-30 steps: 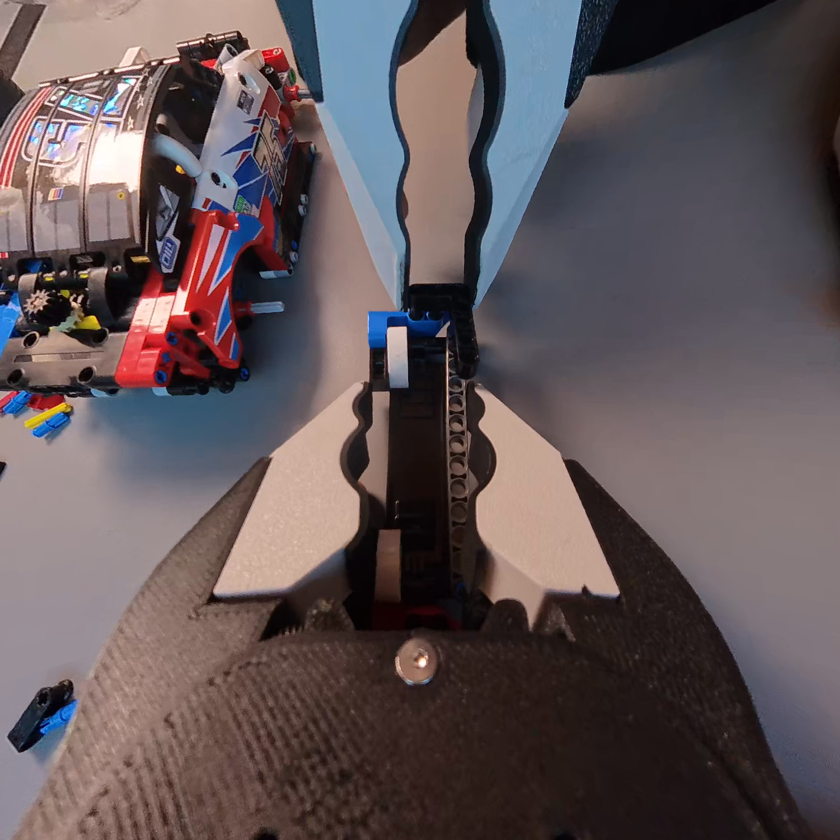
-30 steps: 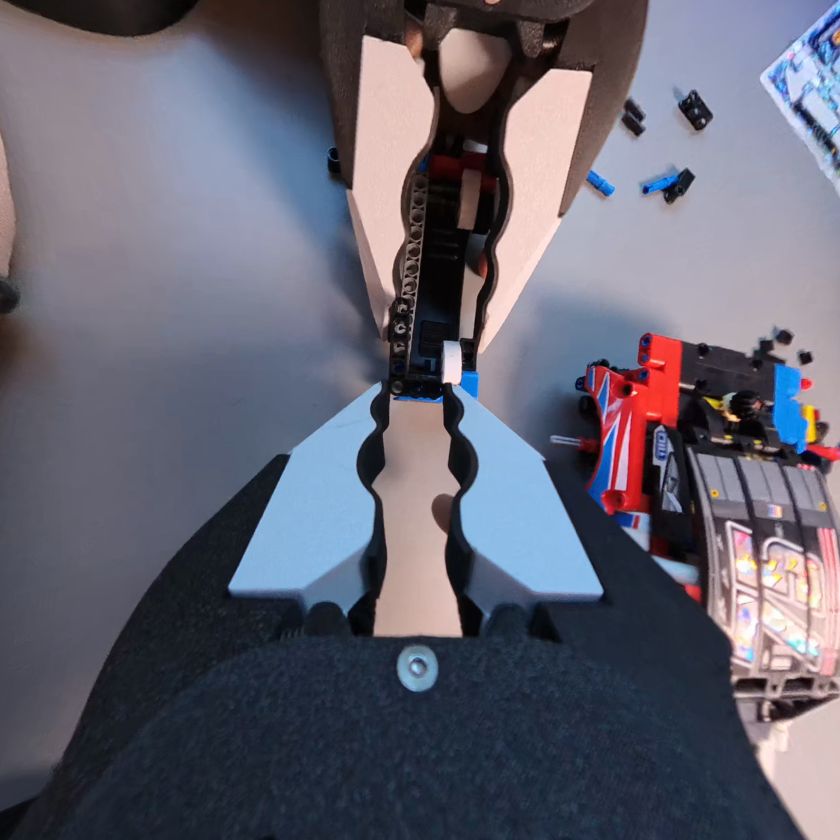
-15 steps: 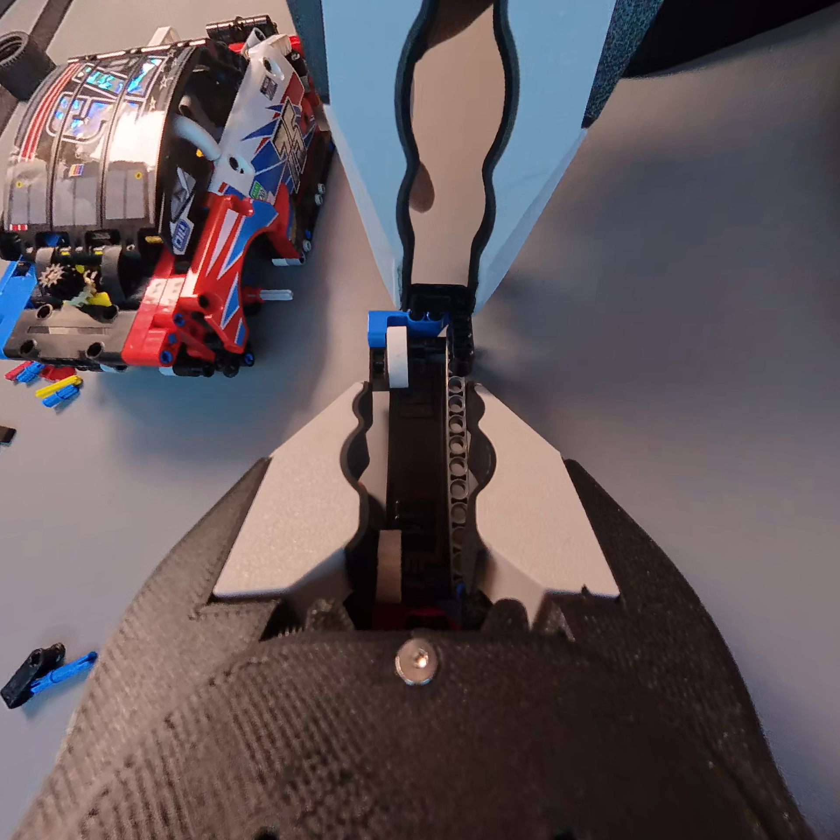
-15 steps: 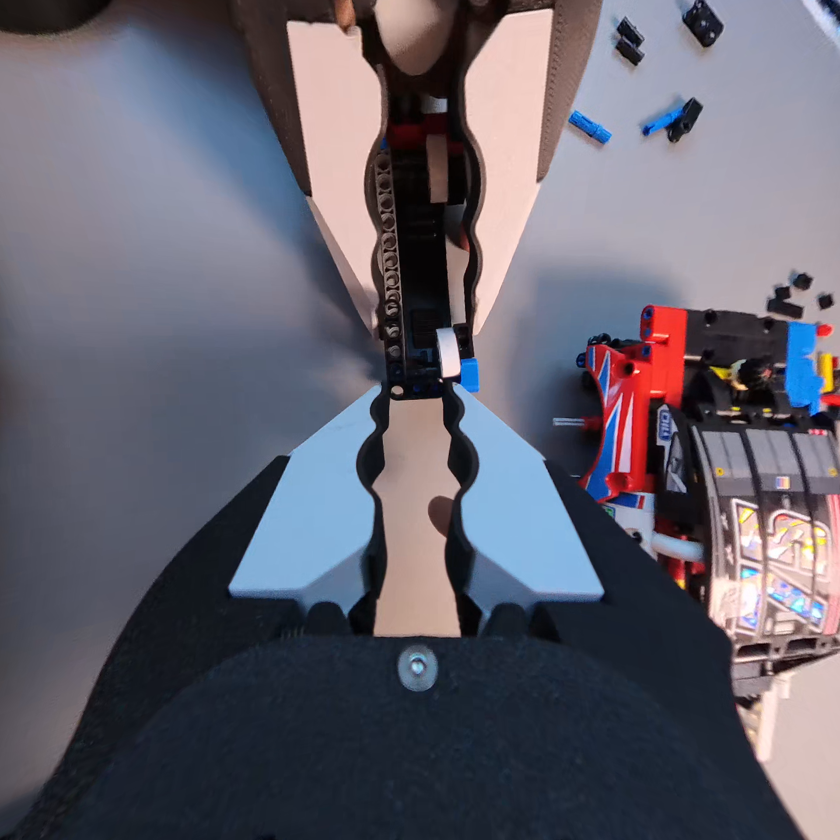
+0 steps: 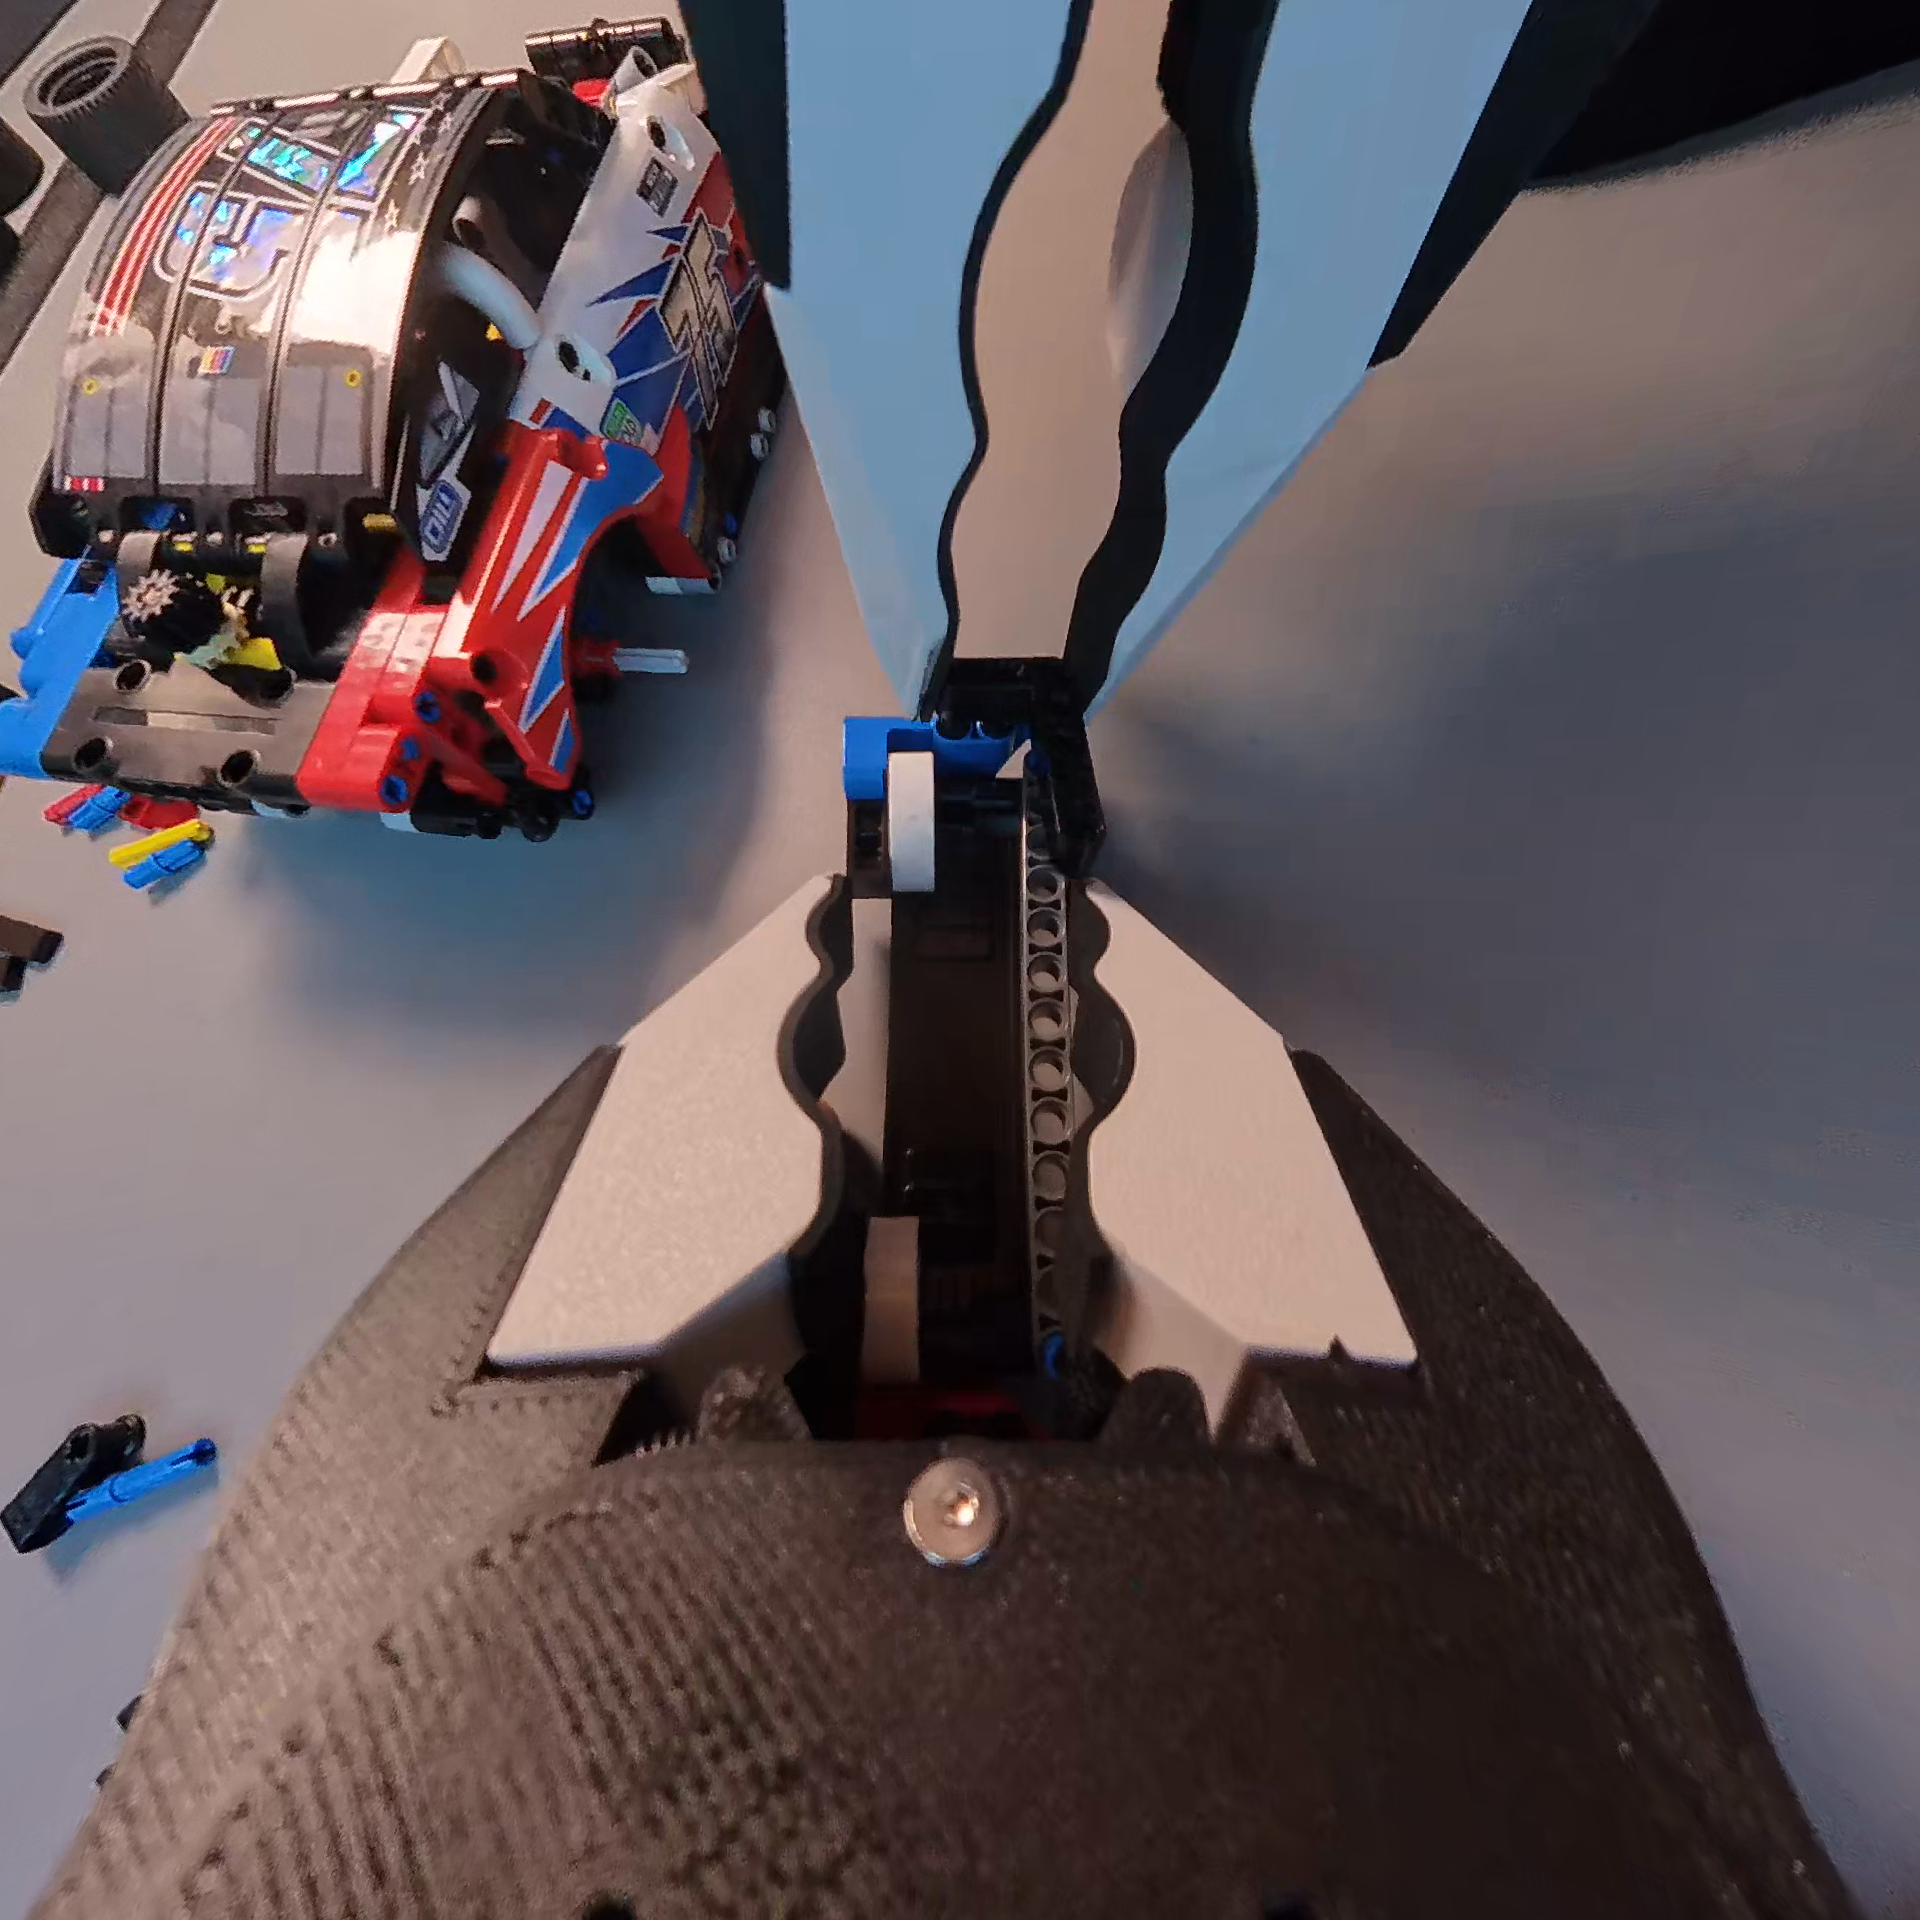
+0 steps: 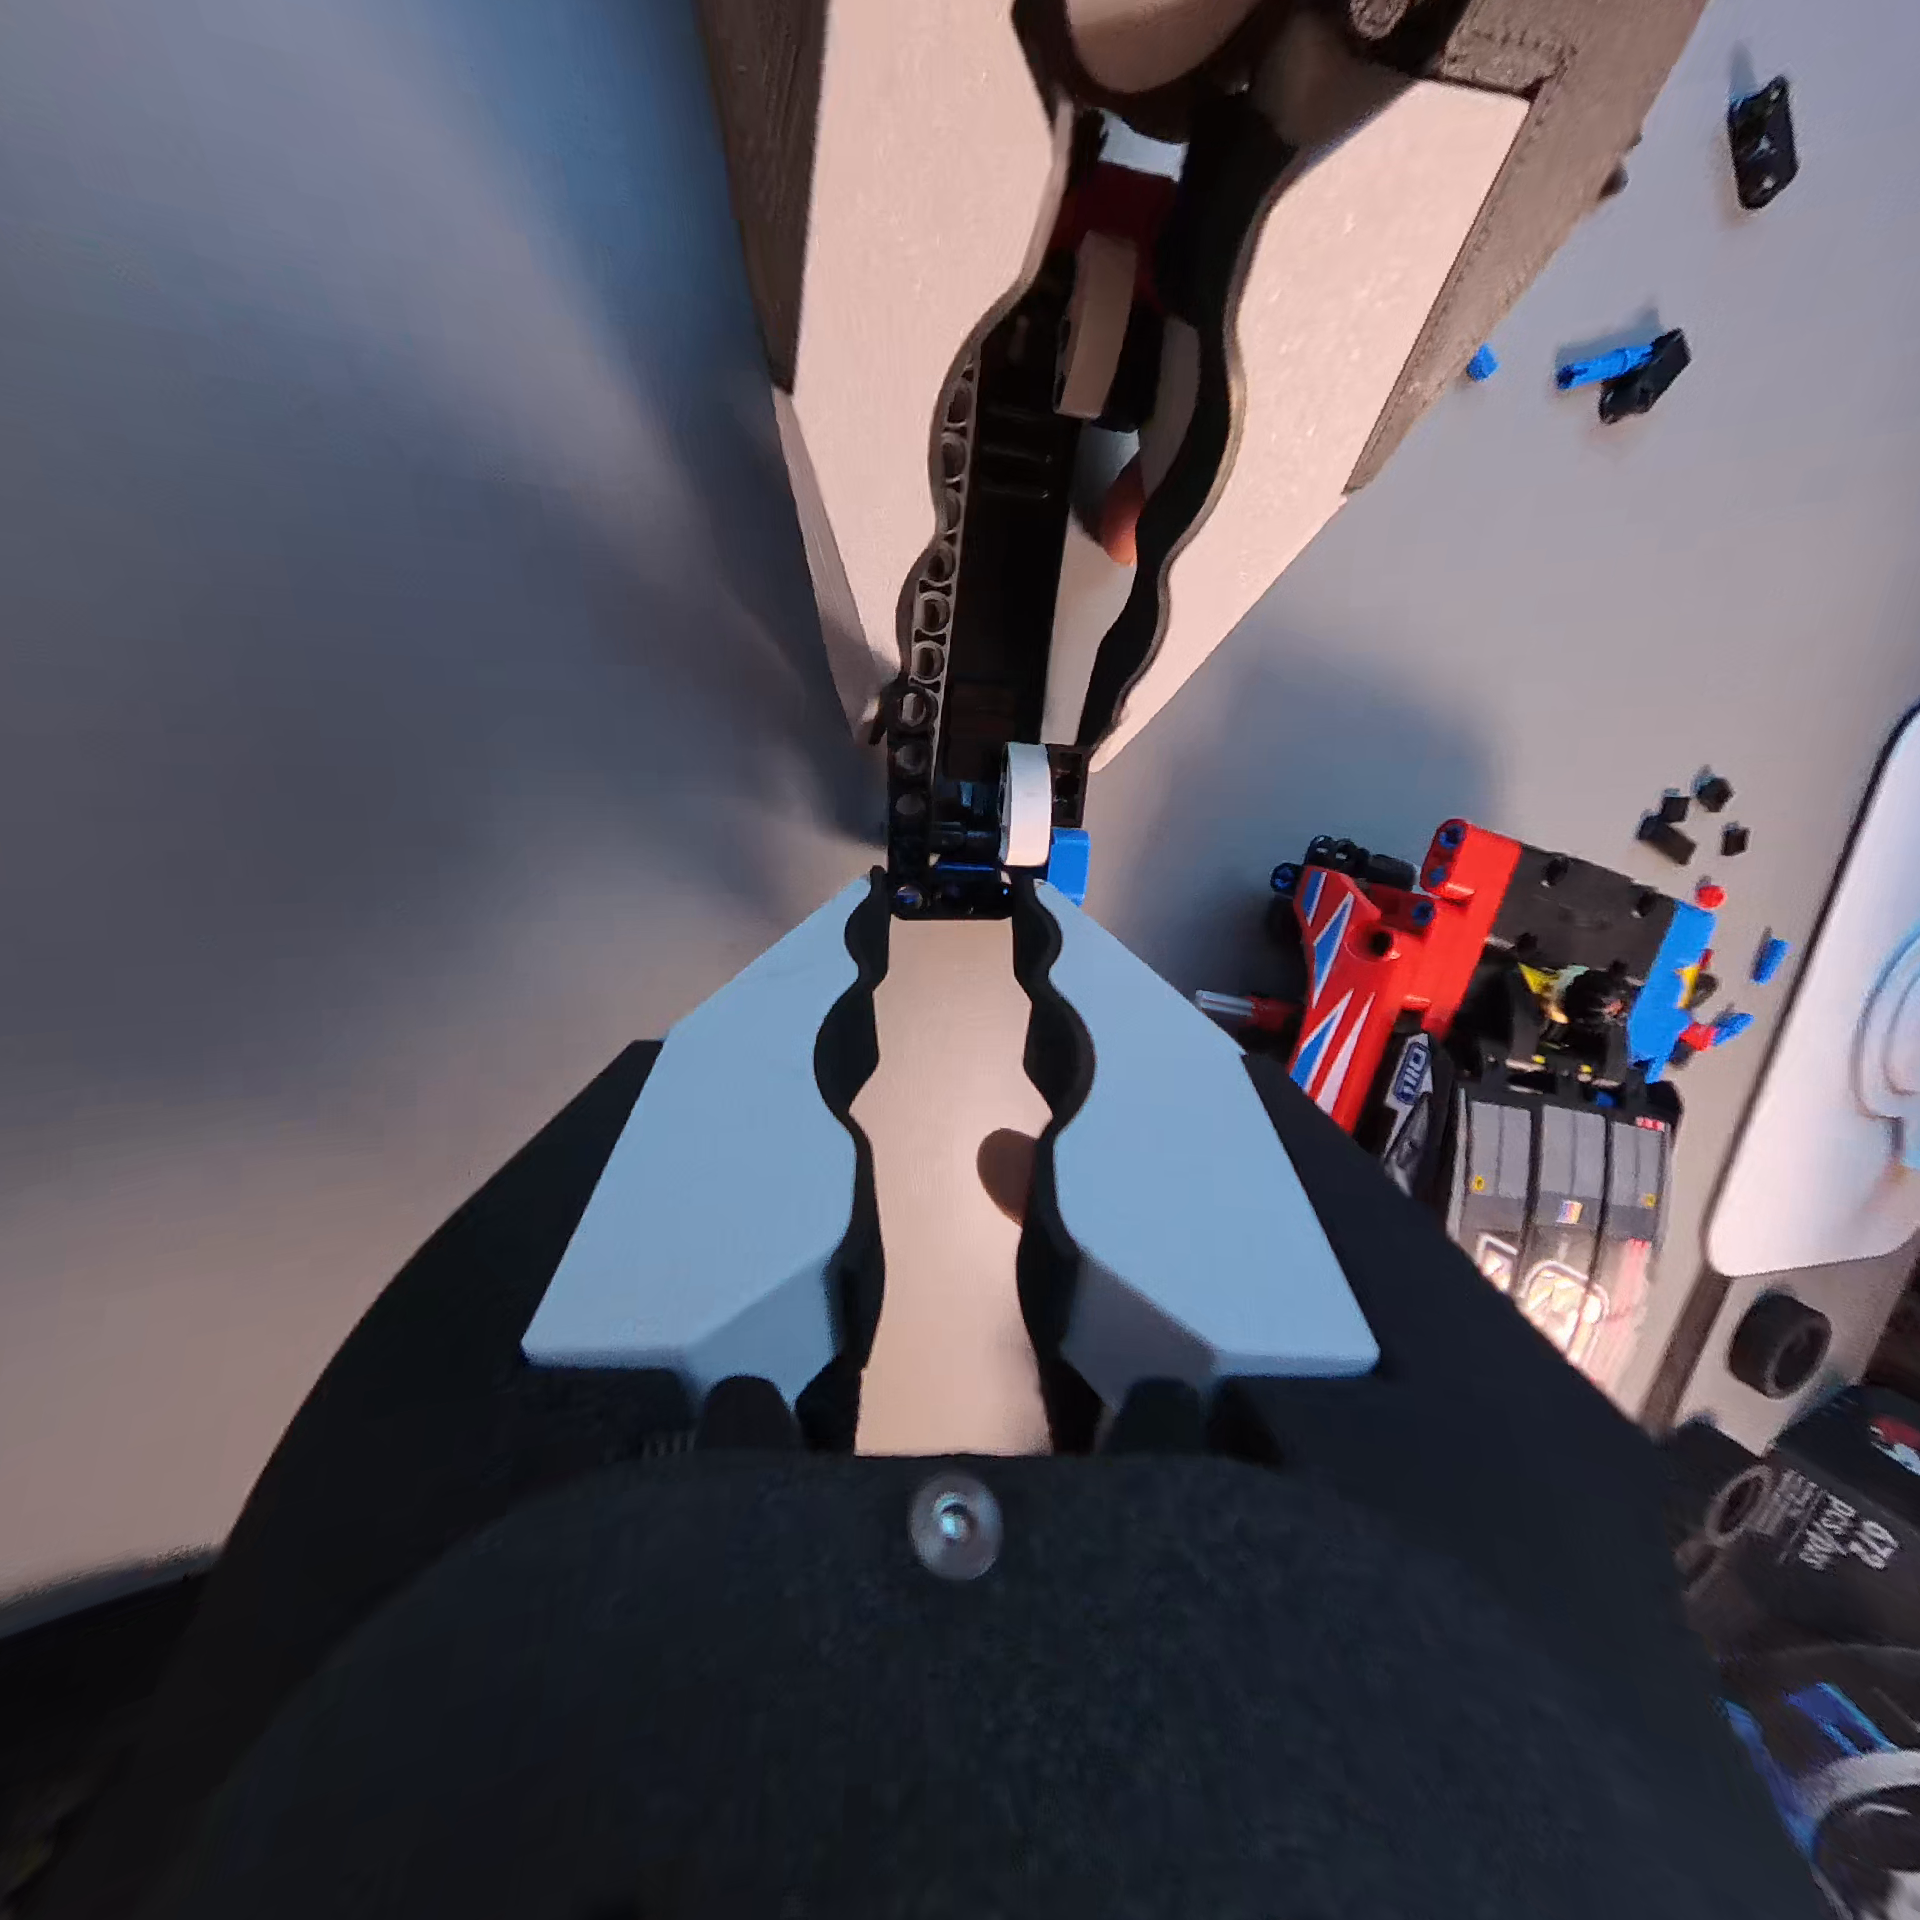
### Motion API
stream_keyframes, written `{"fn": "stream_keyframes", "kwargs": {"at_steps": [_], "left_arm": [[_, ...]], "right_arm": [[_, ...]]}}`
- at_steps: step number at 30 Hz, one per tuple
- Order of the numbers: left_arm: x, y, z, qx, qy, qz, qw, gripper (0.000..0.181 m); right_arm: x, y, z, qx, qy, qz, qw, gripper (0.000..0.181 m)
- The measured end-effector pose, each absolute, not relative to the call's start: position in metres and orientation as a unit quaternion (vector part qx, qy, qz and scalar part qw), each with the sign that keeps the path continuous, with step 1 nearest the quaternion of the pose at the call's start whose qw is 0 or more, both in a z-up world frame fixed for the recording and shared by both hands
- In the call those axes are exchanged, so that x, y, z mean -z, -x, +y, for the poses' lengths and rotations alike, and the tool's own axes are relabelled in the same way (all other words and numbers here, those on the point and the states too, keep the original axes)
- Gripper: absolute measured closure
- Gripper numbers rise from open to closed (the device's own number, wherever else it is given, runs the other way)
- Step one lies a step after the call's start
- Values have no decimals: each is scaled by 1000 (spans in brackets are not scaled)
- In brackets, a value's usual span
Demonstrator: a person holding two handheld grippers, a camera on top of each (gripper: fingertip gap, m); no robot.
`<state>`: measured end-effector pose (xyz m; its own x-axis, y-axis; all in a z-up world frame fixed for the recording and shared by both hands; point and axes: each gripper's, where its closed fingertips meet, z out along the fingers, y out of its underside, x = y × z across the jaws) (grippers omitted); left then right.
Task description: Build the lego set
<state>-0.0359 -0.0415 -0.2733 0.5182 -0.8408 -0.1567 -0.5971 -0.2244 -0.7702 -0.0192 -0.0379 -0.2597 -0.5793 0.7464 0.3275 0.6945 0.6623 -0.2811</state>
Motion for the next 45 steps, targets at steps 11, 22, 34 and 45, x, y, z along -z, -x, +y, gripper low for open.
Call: {"fn": "stream_keyframes", "kwargs": {"at_steps": [11, 22, 34, 45], "left_arm": [[273, 38, -40, 141, 770, 464, 415, 141], [273, 38, -38, 134, 776, 456, 416, 141], [273, 36, -40, 139, 774, 457, 415, 142], [273, 35, -41, 139, 772, 461, 416, 142]], "right_arm": [[262, 21, -37, -104, 418, -881, 194, 159], [263, 23, -32, -30, 442, -857, 264, 159], [253, 21, -40, -166, 499, -820, 228, 145], [258, 20, -39, -154, 464, -846, 215, 159]]}}
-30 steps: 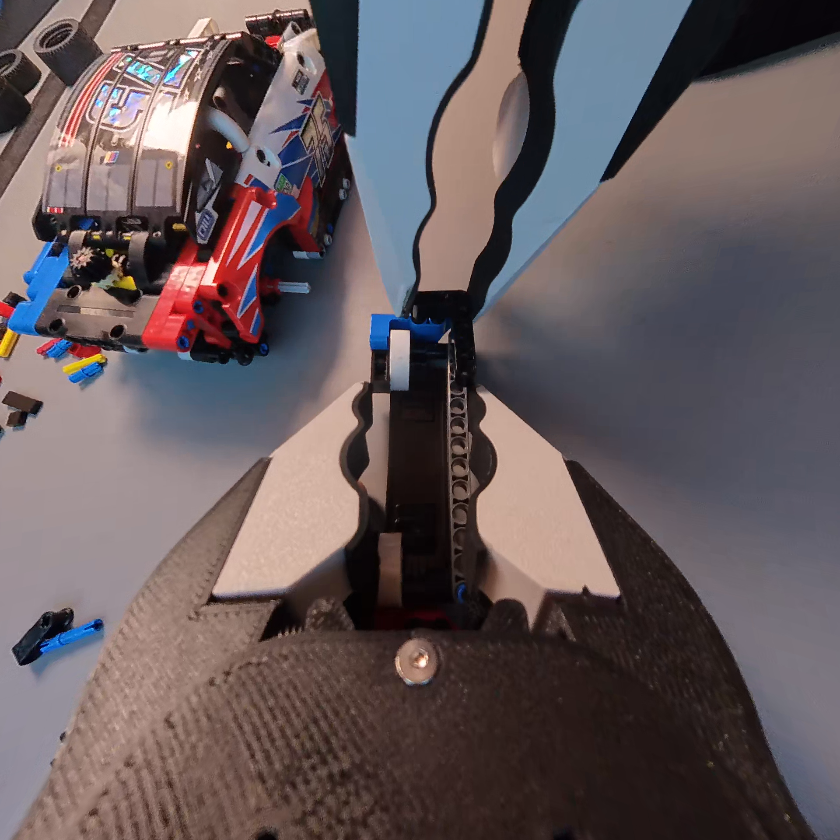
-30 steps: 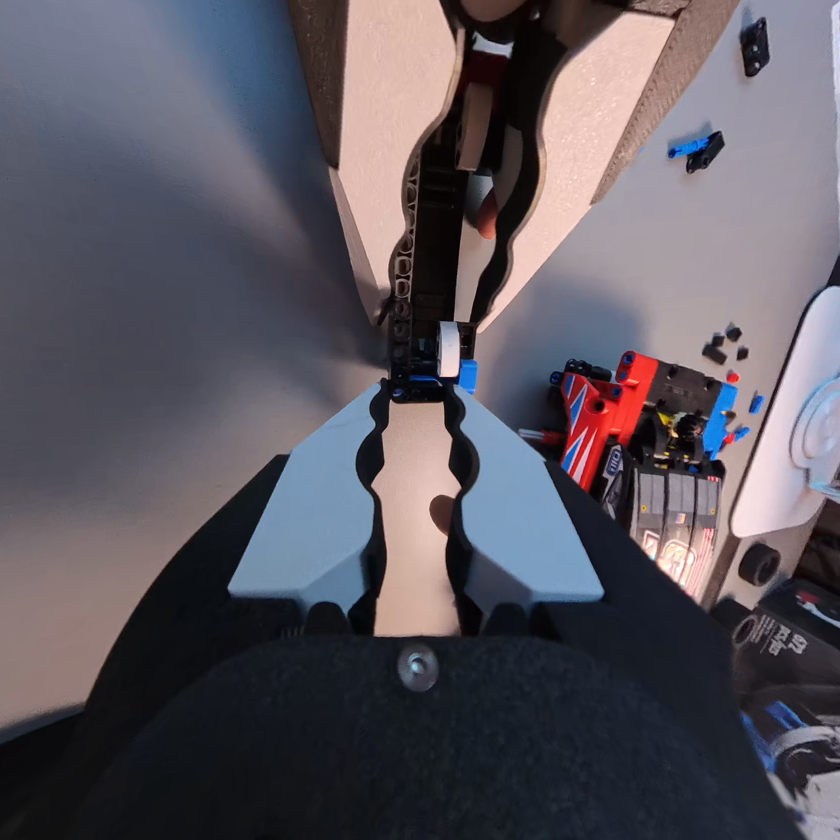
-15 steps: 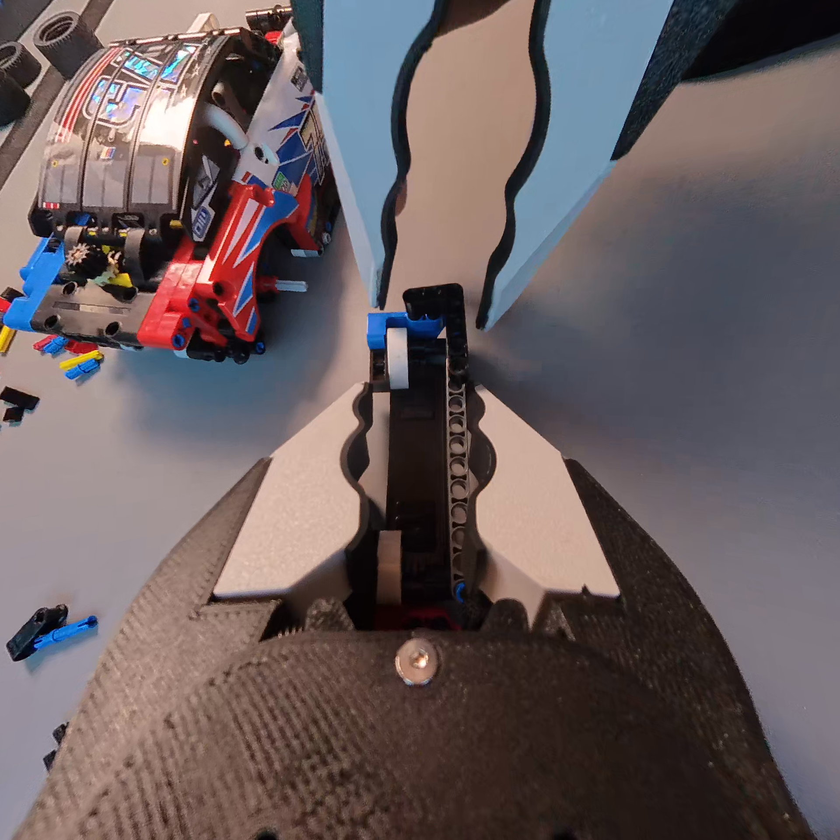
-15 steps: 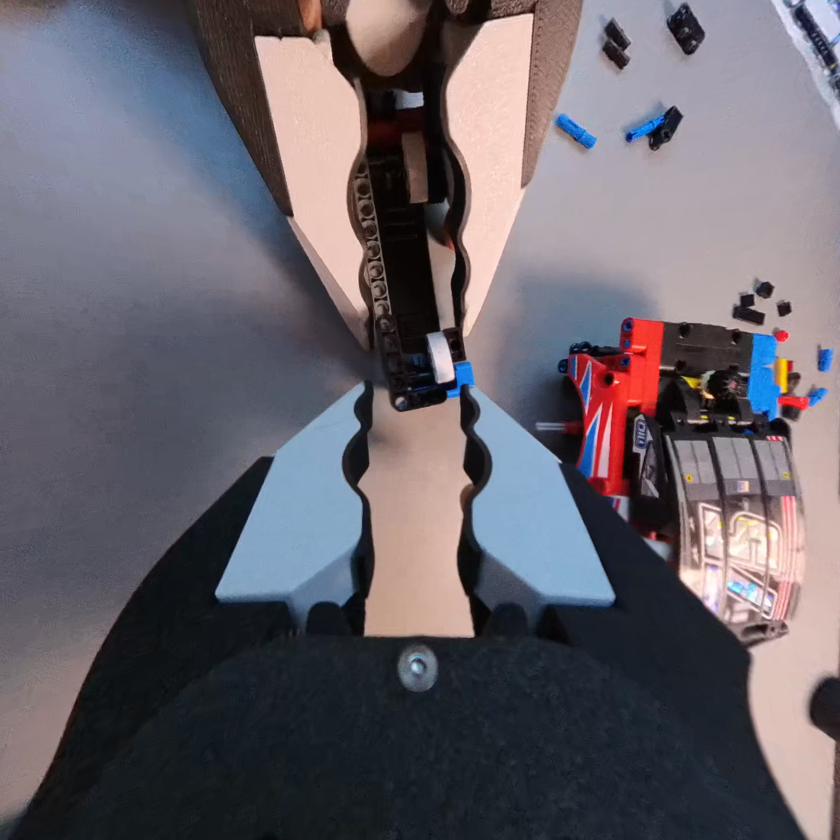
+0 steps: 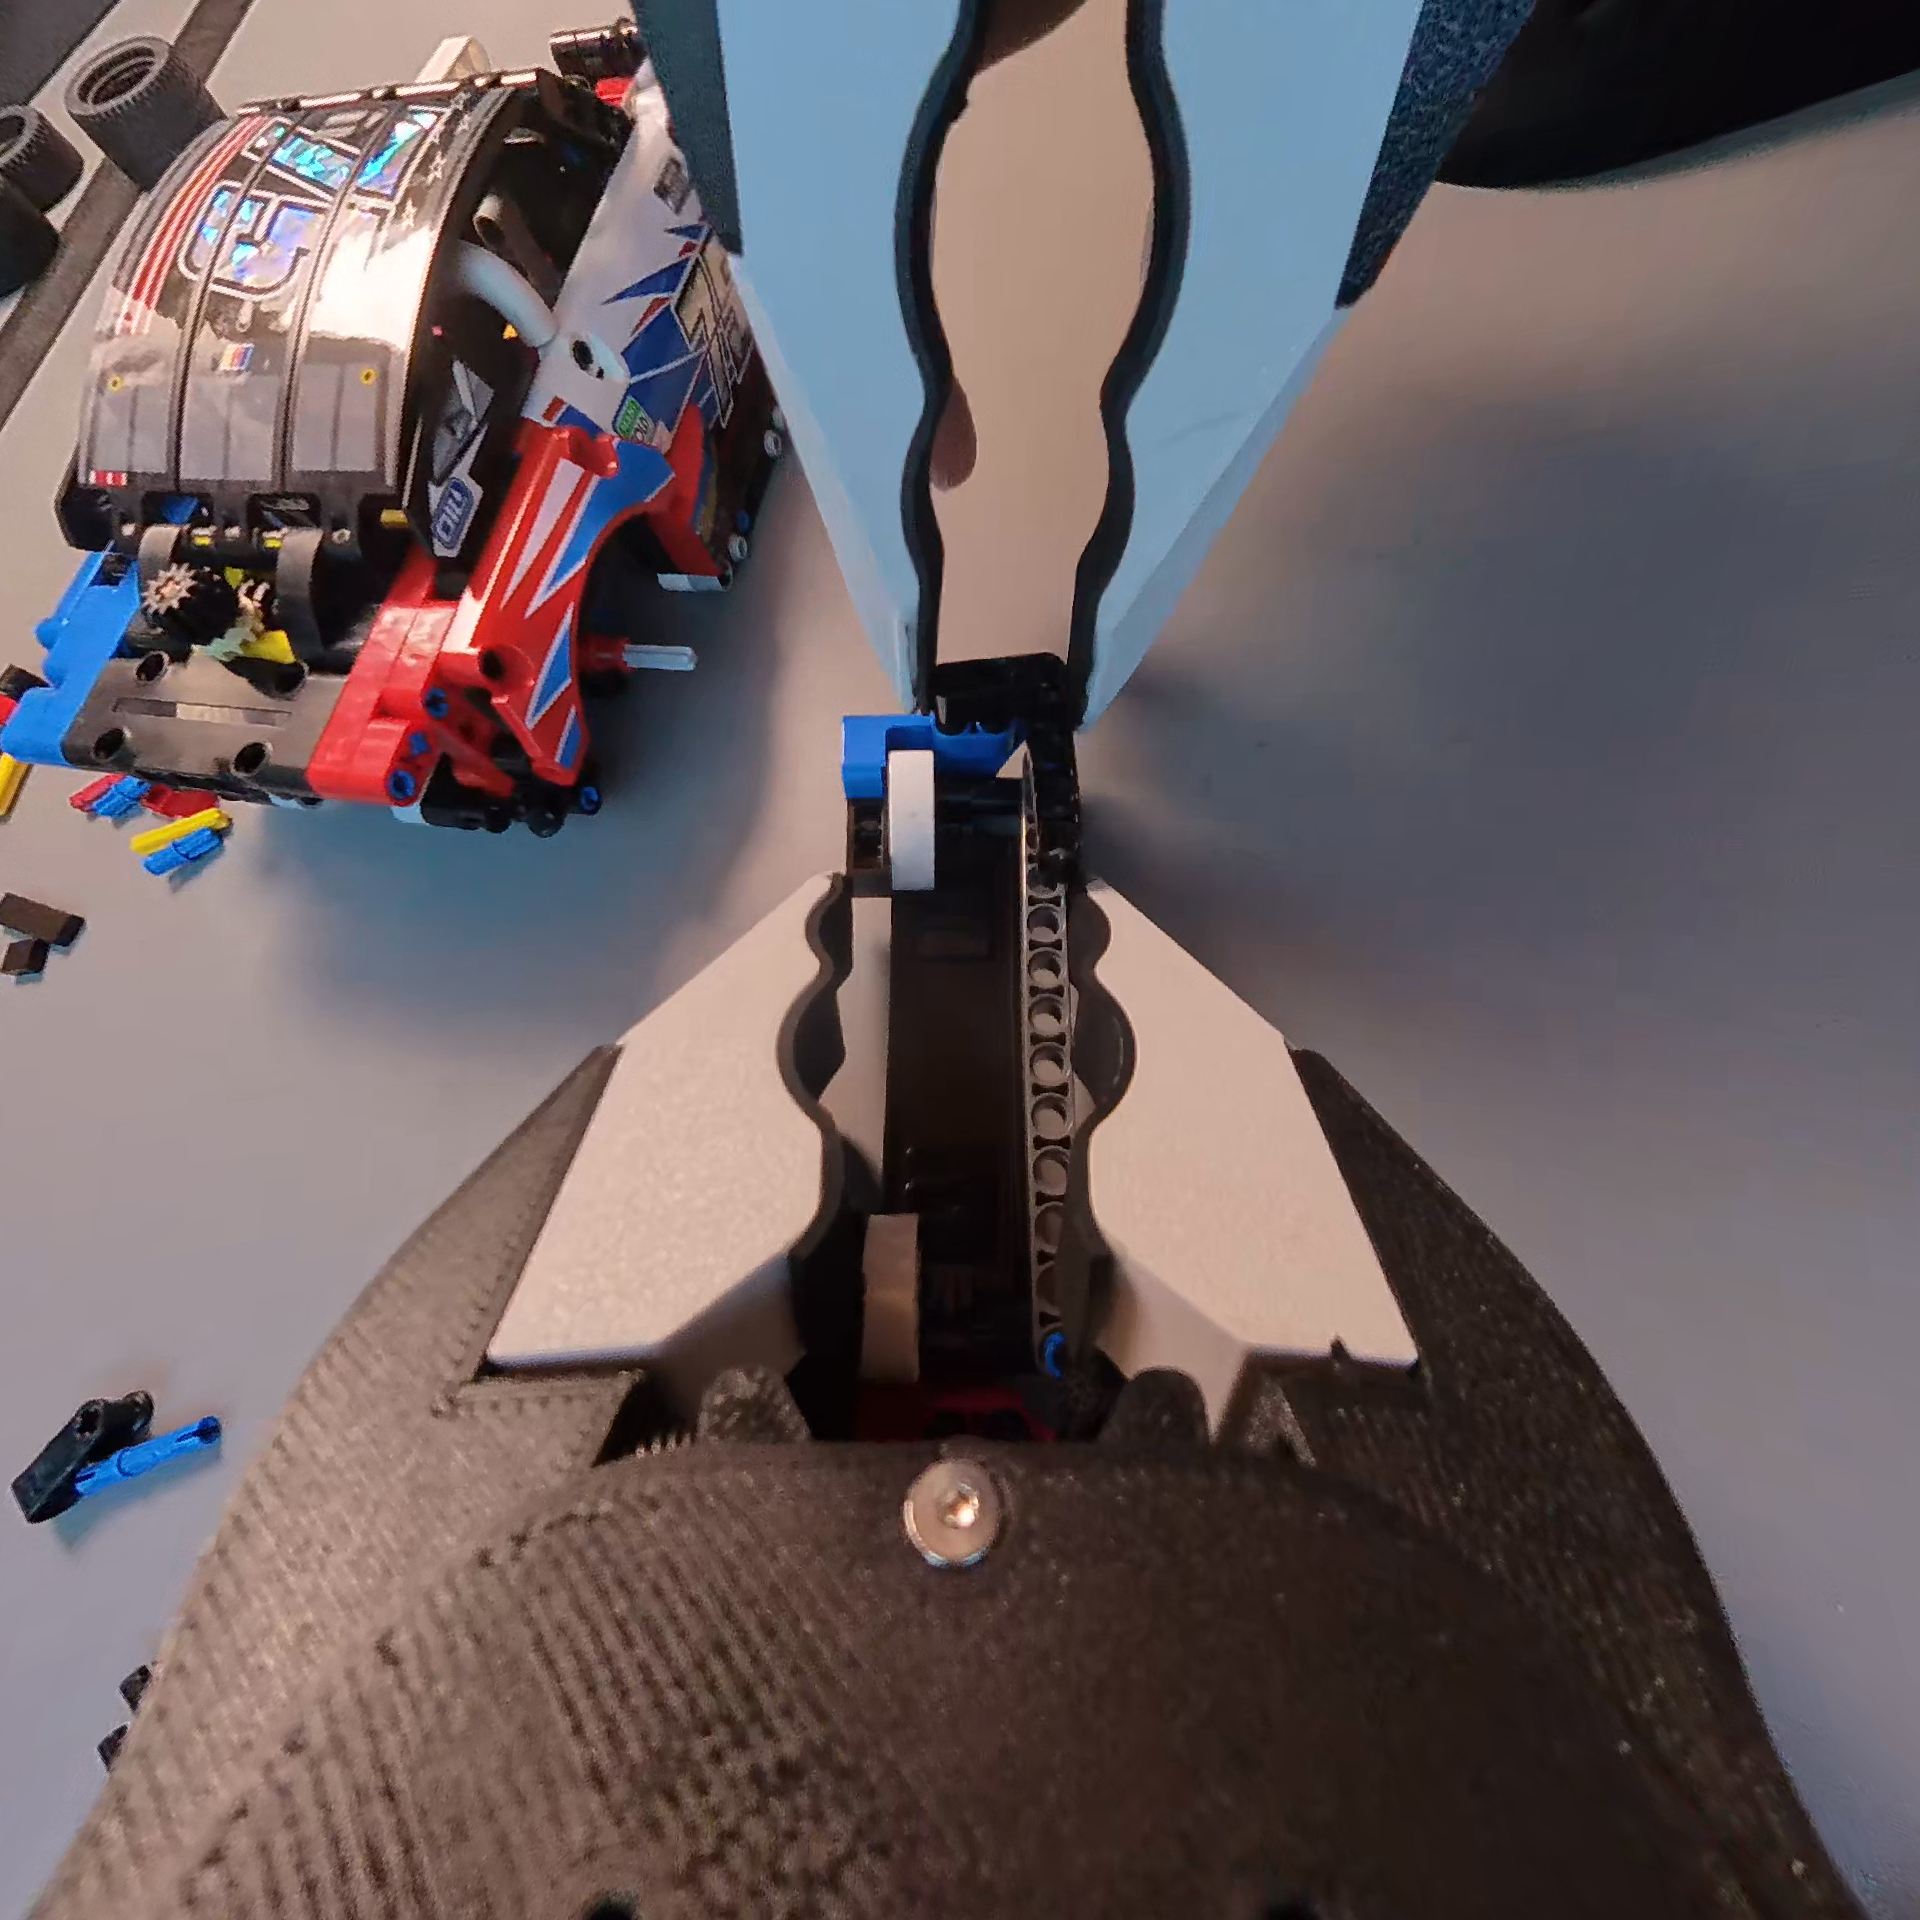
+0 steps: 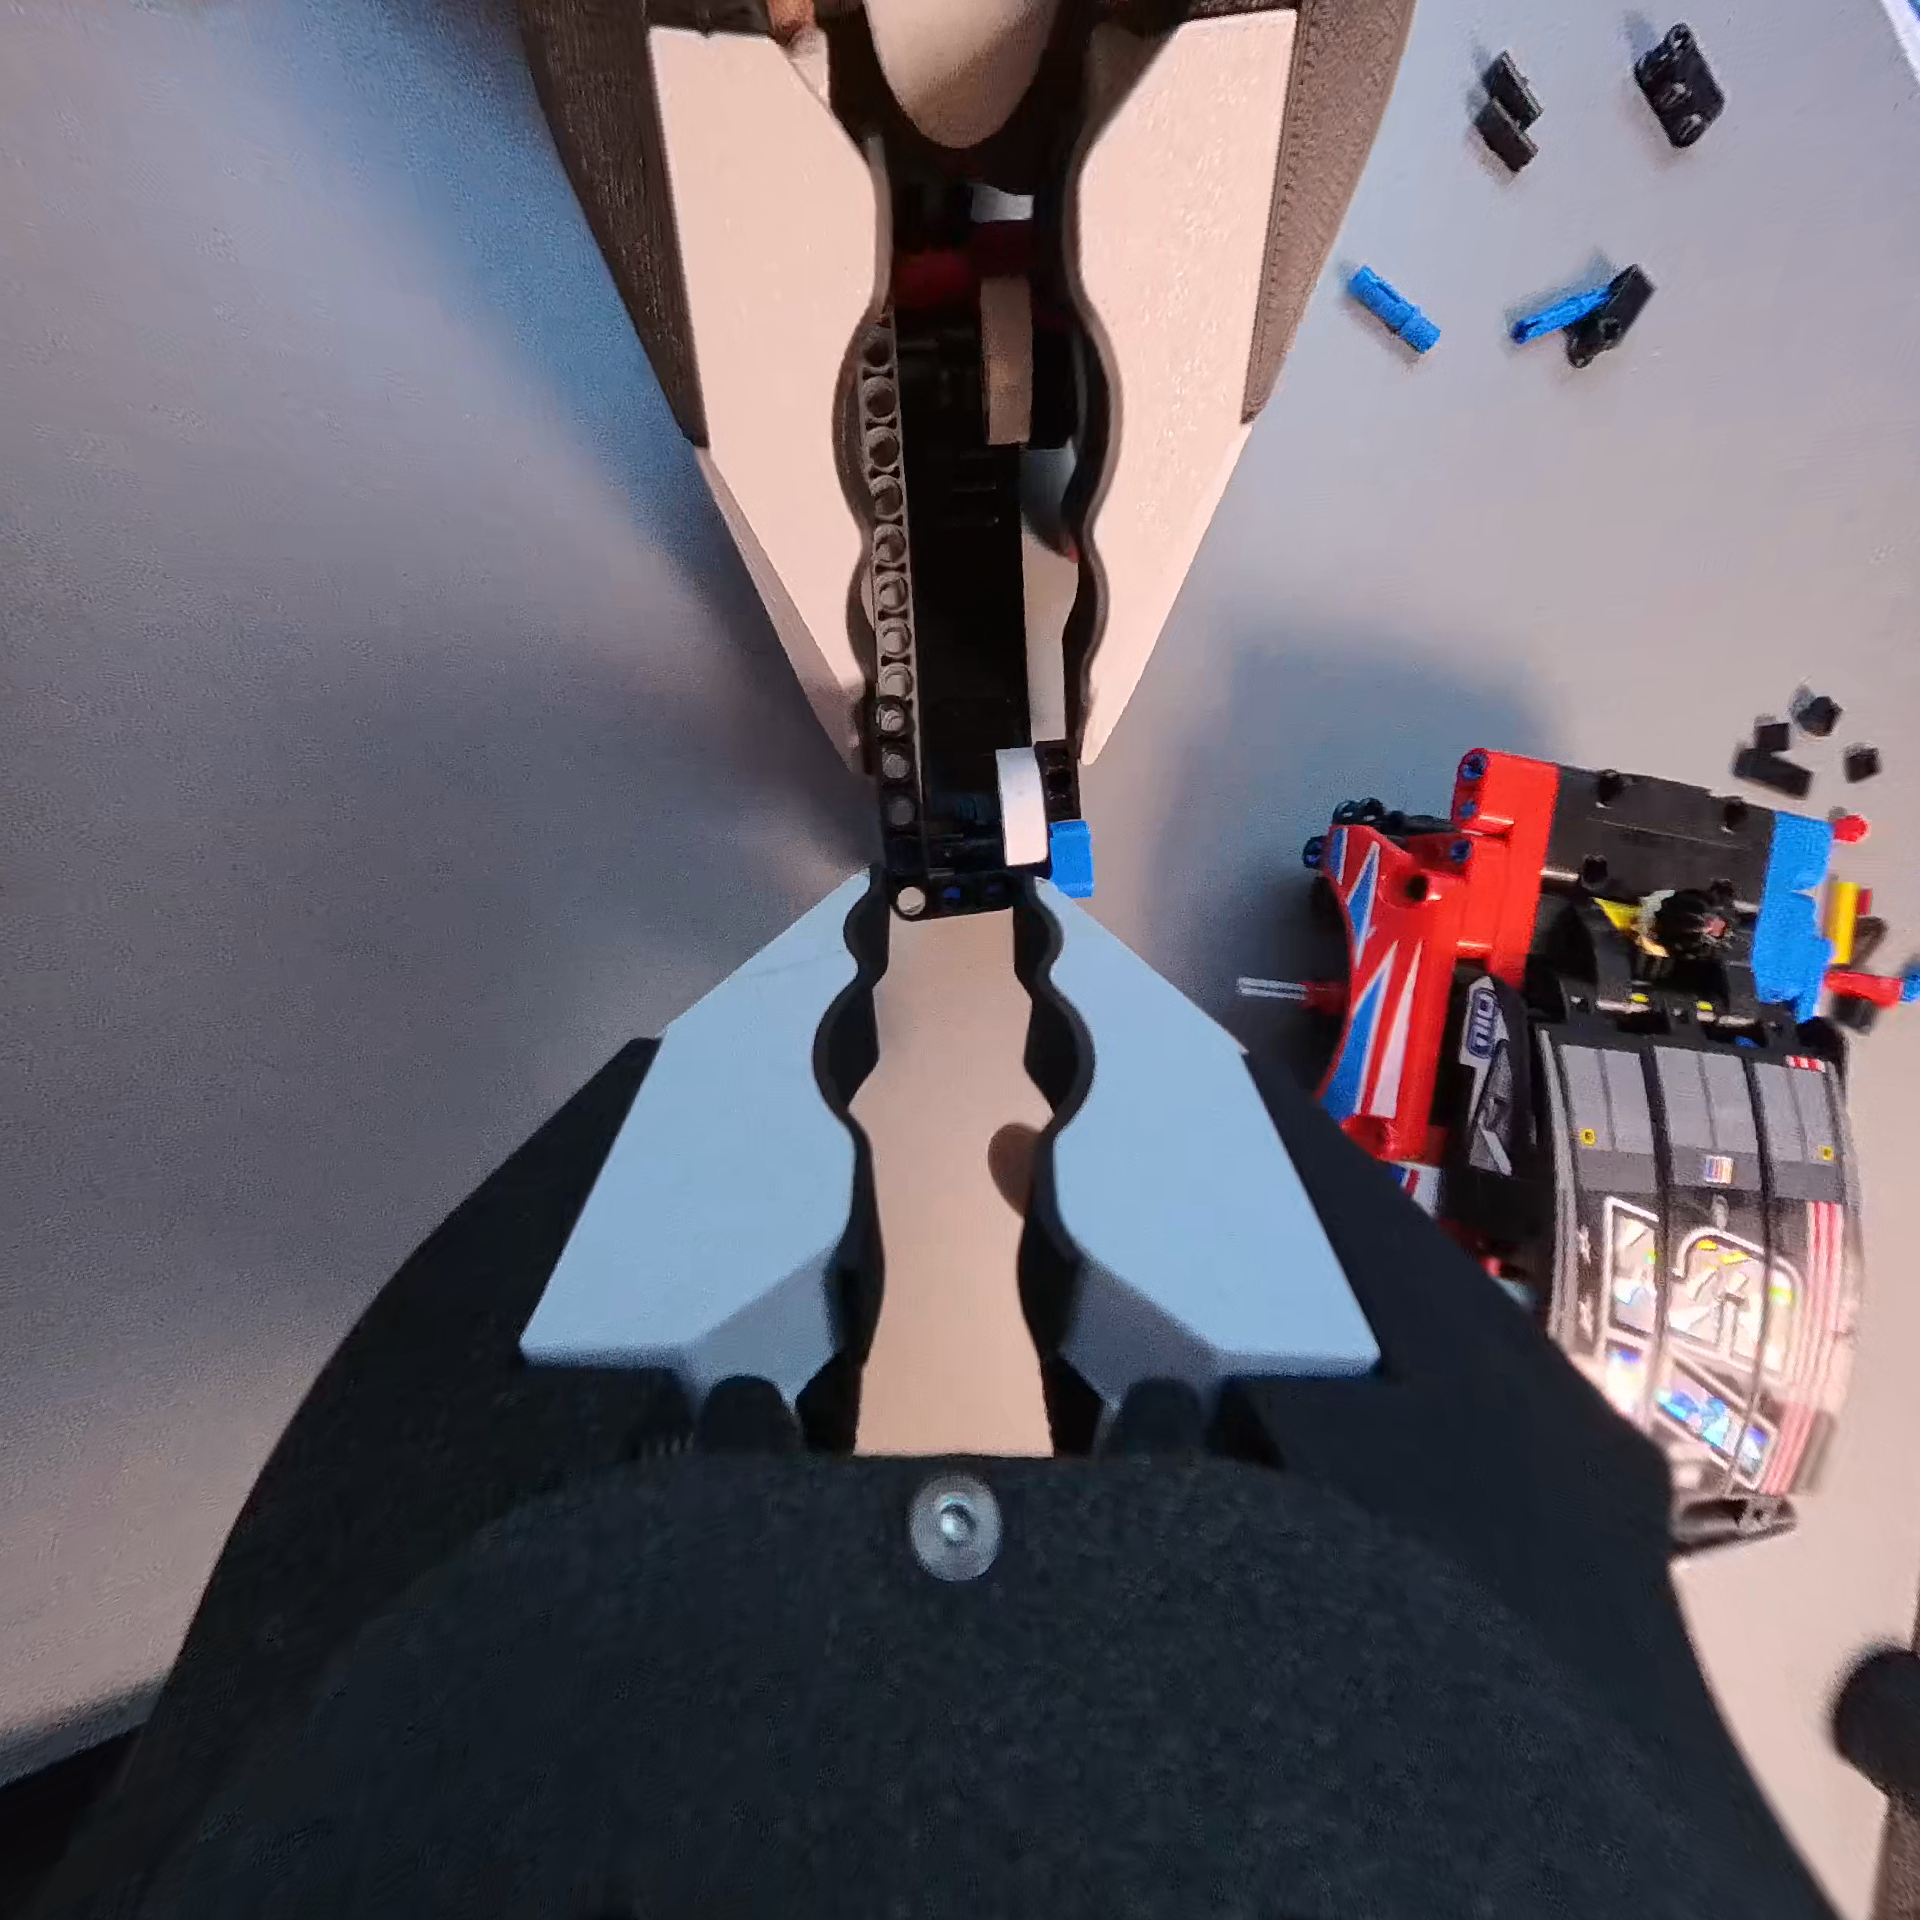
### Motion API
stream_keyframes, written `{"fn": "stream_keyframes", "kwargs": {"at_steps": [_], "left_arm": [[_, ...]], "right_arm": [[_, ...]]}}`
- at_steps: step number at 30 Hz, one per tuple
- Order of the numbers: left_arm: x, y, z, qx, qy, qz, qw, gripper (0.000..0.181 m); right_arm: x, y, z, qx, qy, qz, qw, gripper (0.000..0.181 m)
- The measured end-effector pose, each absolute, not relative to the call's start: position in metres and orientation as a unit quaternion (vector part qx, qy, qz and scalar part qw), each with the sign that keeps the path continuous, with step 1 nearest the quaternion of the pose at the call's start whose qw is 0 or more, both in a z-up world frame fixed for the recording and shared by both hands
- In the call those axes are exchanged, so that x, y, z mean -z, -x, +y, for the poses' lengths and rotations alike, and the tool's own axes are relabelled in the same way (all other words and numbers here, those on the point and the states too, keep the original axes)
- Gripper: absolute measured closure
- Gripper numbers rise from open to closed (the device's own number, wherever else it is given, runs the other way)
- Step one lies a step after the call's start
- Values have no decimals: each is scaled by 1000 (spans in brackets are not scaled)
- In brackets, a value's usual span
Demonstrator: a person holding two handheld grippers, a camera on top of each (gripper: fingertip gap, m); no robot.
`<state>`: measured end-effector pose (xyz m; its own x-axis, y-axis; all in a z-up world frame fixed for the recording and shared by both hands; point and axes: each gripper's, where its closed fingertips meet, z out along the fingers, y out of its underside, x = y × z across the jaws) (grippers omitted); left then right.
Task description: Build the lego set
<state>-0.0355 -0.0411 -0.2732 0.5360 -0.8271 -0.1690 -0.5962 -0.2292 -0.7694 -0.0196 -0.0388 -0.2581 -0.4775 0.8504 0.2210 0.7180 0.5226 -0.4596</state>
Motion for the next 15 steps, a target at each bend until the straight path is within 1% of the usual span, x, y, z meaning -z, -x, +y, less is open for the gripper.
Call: {"fn": "stream_keyframes", "kwargs": {"at_steps": [7, 10, 13, 15], "left_arm": [[273, 36, -40, 138, 773, 458, 416, 141], [273, 37, -40, 138, 774, 457, 416, 142], [273, 37, -40, 136, 773, 457, 417, 141], [273, 37, -40, 135, 772, 459, 418, 141]], "right_arm": [[259, 22, -36, -109, 466, -823, 307, 159], [260, 22, -35, -116, 491, -806, 310, 159], [260, 23, -33, -91, 475, -807, 339, 159], [260, 23, -34, -116, 494, -797, 328, 159]]}}
